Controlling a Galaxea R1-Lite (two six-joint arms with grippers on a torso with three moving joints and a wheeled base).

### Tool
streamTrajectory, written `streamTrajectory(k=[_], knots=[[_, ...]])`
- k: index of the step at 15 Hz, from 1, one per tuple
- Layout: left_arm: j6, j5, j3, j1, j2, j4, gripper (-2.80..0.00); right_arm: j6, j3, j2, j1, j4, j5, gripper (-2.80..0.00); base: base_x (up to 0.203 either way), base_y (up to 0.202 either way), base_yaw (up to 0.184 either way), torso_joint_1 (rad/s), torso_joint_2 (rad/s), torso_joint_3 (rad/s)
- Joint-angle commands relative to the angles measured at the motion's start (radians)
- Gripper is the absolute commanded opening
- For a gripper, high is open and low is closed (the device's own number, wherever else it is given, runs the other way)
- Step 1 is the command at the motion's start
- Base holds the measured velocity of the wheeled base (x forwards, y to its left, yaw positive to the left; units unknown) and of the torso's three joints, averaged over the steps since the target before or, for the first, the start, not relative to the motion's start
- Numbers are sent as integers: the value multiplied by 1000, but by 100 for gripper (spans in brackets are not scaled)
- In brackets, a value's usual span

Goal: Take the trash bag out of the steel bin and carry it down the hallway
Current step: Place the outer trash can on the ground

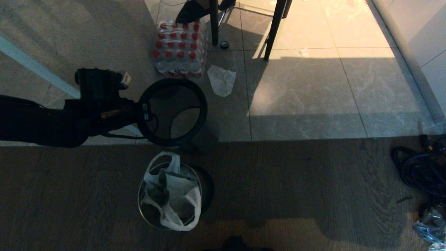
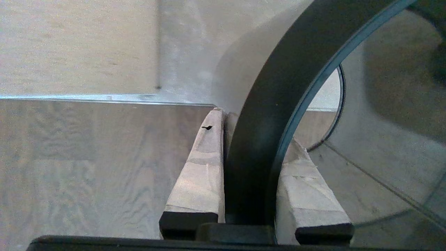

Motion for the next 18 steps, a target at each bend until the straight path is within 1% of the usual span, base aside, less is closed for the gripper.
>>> streamTrajectory(k=[1, 2, 4, 8, 12, 14, 15, 18], knots=[[-2, -1, -9, 0, 29, -9, -280, 1, 0, -2, 0, 1, 0, -280, 0, 0, 0, 0, 0, 0], [-2, 2, -24, 0, 65, -10, -280, 1, 0, -2, 0, 1, 0, -280, 0, 0, 0, 0, 0, 0], [-2, 4, -44, 0, 82, -11, -280, 1, 0, -2, 0, 1, 0, -280, 0, 0, 0, 0, 0, 0], [0, 30, -268, -11, 319, -8, -280, 1, 0, -2, 0, 1, 0, -280, 0, 0, 0, 0, 0, 0], [10, 89, -400, -20, 494, 9, -280, 1, 0, -2, 0, 1, 0, -280, 0, 0, 0, 0, 0, 0], [12, 130, -430, -27, 529, 33, -280, 1, 0, -2, 0, 1, 0, -280, 0, 0, 0, 0, 0, 0], [12, 144, -438, -29, 529, 39, 0, 1, 0, -2, 0, 1, 0, -280, 0, 0, 0, 0, 0, 0], [12, 143, -447, -29, 515, 39, 0, 1, 0, -2, 0, 1, 0, -280, 0, 0, 0, 0, 0, 0]])
